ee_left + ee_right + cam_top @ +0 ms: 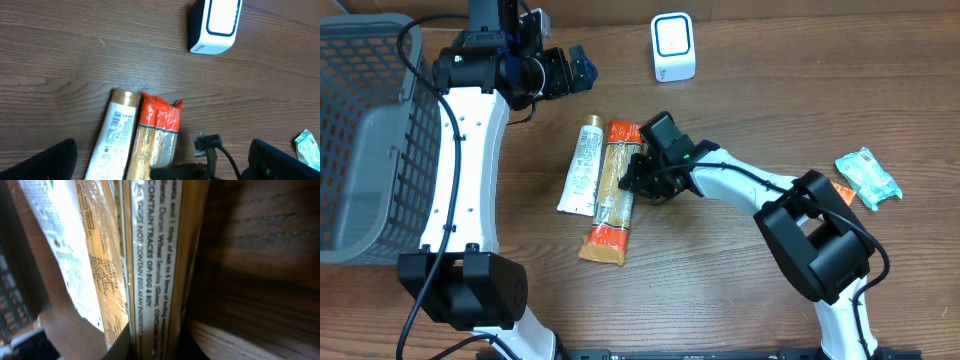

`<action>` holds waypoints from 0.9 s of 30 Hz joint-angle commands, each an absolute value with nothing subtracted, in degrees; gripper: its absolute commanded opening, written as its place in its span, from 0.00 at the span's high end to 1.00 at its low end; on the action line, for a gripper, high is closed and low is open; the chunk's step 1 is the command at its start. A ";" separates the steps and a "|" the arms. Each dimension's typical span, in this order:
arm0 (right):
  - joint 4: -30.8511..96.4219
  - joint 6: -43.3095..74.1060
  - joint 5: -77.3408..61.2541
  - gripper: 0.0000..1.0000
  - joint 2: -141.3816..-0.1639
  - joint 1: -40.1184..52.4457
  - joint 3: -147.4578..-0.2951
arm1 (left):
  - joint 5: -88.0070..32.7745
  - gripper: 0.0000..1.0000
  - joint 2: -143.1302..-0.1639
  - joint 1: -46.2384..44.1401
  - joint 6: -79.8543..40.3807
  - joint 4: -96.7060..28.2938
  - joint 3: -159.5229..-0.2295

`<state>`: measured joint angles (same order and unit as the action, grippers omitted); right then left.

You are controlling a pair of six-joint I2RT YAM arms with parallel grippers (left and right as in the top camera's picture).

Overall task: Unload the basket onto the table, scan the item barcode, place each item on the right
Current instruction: 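Reach the right gripper to the spaghetti pack and grasp it, then lift the spaghetti pack upright and hold it over the scanner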

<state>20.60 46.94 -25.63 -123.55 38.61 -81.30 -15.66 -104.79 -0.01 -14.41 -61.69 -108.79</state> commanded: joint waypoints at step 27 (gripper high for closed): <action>5.96 46.30 -69.52 0.96 -86.46 9.56 -79.24 | -15.68 0.00 -104.84 -0.12 -13.28 -61.49 -108.90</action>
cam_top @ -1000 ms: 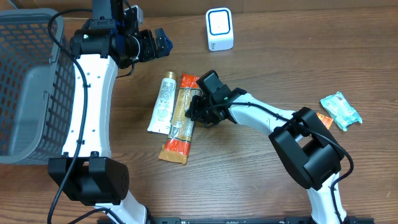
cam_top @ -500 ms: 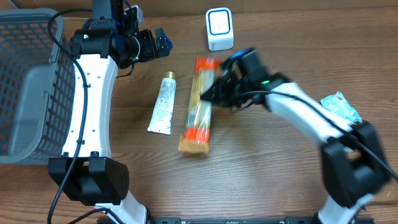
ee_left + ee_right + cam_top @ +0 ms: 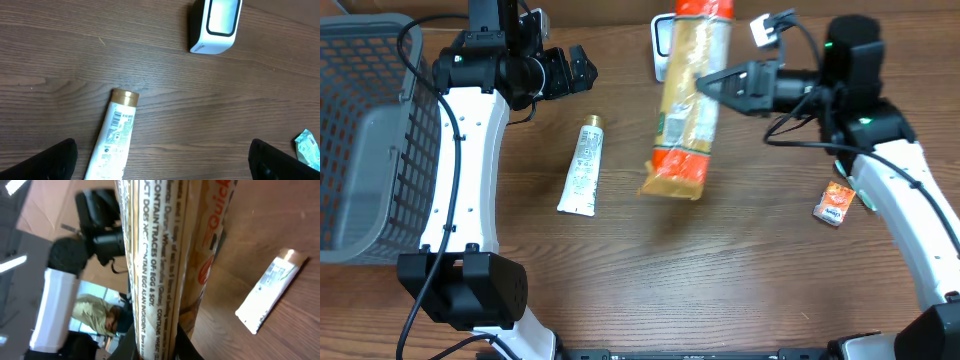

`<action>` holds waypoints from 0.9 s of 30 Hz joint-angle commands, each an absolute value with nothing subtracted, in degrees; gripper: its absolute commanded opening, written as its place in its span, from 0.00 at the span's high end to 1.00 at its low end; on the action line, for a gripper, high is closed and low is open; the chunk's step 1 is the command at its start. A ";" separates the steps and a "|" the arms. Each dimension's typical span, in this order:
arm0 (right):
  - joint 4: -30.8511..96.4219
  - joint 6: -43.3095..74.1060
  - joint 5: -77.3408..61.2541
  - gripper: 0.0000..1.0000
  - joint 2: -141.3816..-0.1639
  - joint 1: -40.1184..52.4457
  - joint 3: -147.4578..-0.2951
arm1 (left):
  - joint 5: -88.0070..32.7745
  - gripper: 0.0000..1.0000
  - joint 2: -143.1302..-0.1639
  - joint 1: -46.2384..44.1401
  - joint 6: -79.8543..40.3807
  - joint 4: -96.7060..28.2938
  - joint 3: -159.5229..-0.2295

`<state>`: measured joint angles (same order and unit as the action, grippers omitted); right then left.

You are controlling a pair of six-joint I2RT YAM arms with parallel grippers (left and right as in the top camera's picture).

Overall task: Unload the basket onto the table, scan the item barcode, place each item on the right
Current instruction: 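Lift the spaghetti pack upright and hold it over the scanner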

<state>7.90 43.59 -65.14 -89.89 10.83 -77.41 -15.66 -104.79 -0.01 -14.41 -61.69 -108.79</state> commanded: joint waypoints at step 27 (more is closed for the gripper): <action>17.37 2.28 32.93 0.96 -96.42 26.09 -91.35 | -15.68 0.00 -104.84 -0.12 -13.28 -61.49 -108.90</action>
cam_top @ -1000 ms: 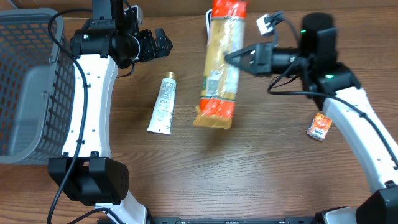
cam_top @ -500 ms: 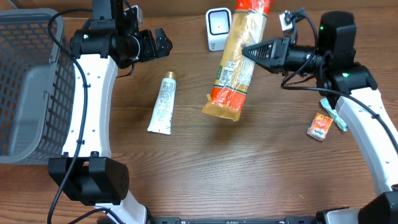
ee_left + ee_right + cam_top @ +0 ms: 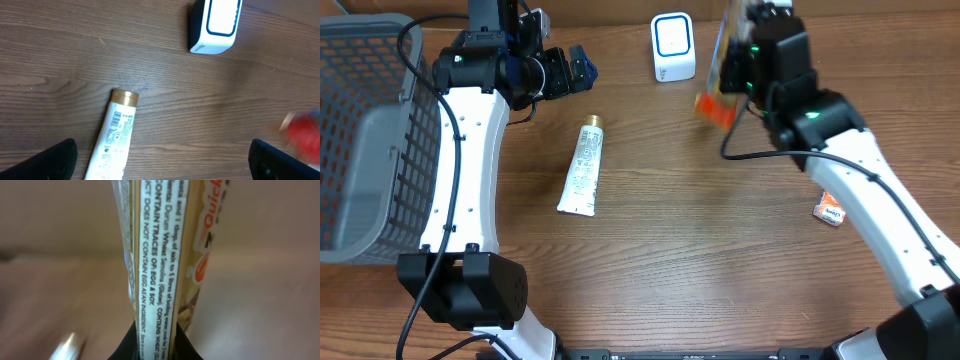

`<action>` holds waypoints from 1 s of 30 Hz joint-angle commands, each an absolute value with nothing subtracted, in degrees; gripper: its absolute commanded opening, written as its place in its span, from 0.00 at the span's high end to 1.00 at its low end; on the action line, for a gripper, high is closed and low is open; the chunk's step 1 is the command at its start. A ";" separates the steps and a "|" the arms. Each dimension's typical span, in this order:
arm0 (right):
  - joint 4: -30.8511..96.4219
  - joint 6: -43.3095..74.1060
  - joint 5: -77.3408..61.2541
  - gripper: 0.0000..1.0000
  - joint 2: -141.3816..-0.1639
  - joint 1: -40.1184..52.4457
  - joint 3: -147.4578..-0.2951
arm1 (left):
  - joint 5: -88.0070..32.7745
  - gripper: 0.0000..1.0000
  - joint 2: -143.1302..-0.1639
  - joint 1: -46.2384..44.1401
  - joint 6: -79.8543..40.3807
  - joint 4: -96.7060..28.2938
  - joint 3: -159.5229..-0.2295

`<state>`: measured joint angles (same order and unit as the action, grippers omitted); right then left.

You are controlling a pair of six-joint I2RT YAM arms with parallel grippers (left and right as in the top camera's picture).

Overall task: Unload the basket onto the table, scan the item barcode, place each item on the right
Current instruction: 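Lift the spaghetti pack upright and hold it over the scanner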

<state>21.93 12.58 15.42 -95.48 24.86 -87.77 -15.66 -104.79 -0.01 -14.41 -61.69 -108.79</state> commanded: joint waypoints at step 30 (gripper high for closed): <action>-40.66 -51.88 27.66 0.96 -131.09 32.40 -92.97 | -15.68 0.00 -104.84 -0.12 -13.28 -61.49 -108.90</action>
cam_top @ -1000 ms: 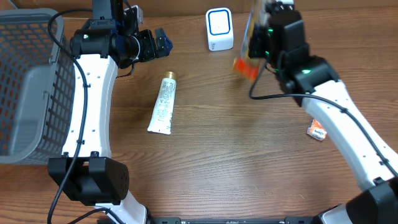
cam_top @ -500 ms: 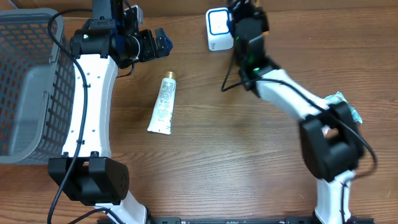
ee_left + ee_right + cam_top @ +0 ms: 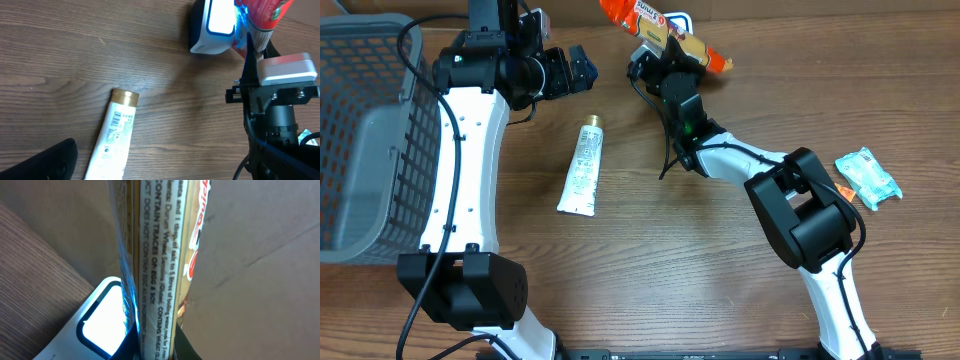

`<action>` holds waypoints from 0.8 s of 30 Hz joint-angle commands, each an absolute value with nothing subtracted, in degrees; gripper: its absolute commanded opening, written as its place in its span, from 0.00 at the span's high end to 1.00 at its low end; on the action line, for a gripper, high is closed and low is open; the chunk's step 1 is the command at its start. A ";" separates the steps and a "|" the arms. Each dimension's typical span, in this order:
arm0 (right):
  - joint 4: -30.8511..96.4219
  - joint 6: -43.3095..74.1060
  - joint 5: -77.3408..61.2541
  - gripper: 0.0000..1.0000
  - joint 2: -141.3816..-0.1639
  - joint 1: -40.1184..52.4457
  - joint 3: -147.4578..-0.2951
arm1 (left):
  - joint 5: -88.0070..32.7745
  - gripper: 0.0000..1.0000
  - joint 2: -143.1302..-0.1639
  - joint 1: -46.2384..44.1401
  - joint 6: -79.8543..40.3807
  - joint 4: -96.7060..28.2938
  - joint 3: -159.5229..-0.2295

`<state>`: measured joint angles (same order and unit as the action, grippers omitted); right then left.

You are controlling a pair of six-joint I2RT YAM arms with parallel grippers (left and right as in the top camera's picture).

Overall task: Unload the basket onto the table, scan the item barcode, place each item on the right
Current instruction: 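Lift the spaghetti pack upright and hold it over the scanner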

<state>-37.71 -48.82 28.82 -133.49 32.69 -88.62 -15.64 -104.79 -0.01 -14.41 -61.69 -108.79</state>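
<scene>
My right gripper (image 3: 665,55) is shut on the long pasta packet (image 3: 663,28), orange at both ends and golden in the middle. It holds the packet (image 3: 155,265) raised at the table's far edge, right in front of the white scanner (image 3: 212,27). The scanner's window (image 3: 100,325) glows bright, with blue light on the packet's edge. In the left wrist view the packet's red end (image 3: 260,12) overlaps the scanner's right side. My left gripper (image 3: 570,68) hangs open and empty to the left of the scanner, above the table.
A white tube with a gold cap (image 3: 582,165) lies left of the middle. A grey wire basket (image 3: 365,130) fills the far left. A teal packet (image 3: 867,178) and a small orange packet (image 3: 842,192) lie at the right.
My right gripper has moved left with the pasta packet, from right of the scanner to directly in front of it. The packet now lies crosswise over the scanner. The left arm has not moved.
First my right gripper was shut on the pasta packet lying on the table beside the tube. Then it held the packet high above the table's middle. After that the packet was near the scanner's right side, and now it is against the scanner's lit window.
</scene>
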 commanded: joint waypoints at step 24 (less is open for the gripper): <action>-10.87 -27.55 31.46 0.97 -114.85 32.25 -93.95 | -15.68 0.00 -104.84 -0.12 -13.28 -61.49 -108.90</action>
<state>-12.93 -40.25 33.43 -128.20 32.58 -90.89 -15.66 -104.79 -0.01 -14.41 -61.69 -108.79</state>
